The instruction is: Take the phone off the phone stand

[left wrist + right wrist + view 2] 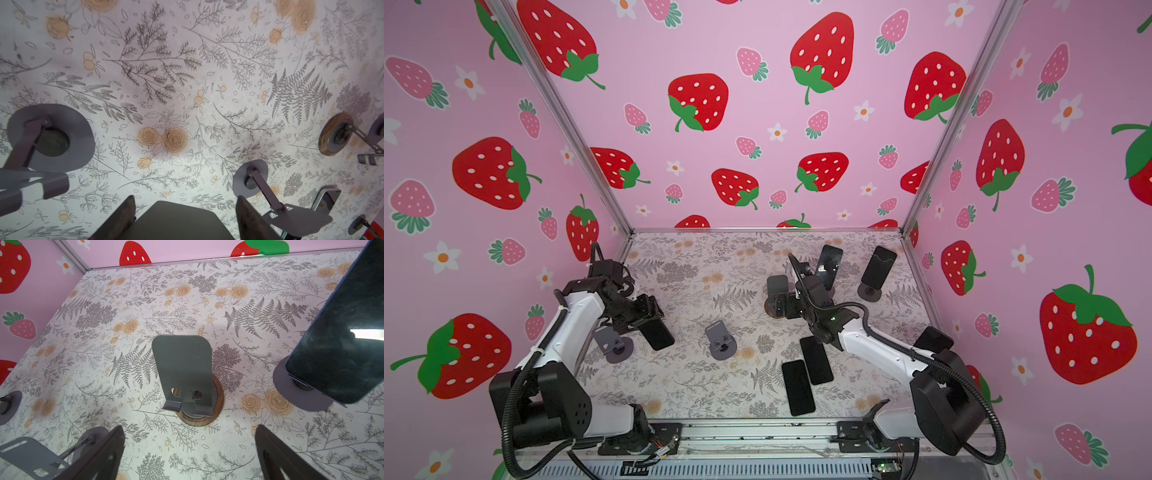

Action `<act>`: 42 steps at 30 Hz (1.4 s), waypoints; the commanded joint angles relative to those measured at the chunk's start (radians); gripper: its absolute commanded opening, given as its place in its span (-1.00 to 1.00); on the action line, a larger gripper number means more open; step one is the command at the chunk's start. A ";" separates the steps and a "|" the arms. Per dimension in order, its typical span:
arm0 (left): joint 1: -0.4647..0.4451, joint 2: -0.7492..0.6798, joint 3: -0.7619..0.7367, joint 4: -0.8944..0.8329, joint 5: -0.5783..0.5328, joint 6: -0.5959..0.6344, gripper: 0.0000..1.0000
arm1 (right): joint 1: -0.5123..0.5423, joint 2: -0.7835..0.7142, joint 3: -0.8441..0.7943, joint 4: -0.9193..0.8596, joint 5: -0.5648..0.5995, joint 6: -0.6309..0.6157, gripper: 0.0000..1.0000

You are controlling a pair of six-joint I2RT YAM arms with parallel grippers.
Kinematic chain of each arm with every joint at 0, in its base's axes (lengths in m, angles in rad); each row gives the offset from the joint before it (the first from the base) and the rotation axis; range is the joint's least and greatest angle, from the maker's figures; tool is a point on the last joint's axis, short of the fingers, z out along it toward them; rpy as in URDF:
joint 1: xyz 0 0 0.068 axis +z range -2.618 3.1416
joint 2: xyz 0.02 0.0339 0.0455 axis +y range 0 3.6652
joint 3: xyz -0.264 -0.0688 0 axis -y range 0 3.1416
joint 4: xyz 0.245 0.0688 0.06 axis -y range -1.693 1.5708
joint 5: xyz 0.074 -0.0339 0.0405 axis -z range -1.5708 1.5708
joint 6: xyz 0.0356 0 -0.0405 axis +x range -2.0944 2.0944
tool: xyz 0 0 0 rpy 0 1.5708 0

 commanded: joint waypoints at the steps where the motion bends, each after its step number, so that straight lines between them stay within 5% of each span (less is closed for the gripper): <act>1: -0.012 -0.016 -0.019 0.009 0.037 -0.028 0.26 | -0.004 -0.005 0.012 0.012 -0.031 0.010 0.99; 5: -0.038 -0.026 -0.038 0.010 0.042 -0.034 0.26 | 0.036 0.038 0.013 0.132 -0.390 -0.097 0.98; 11: -0.073 -0.022 -0.021 -0.013 0.047 -0.030 0.25 | 0.186 0.118 0.069 0.110 -0.415 -0.213 0.97; 34: -0.082 0.002 0.005 -0.010 0.033 -0.021 0.25 | 0.470 0.477 0.317 0.095 0.170 -0.107 0.98; 42: -0.081 -0.006 0.000 -0.006 0.037 -0.019 0.25 | 0.482 0.575 0.405 0.016 0.137 -0.086 0.87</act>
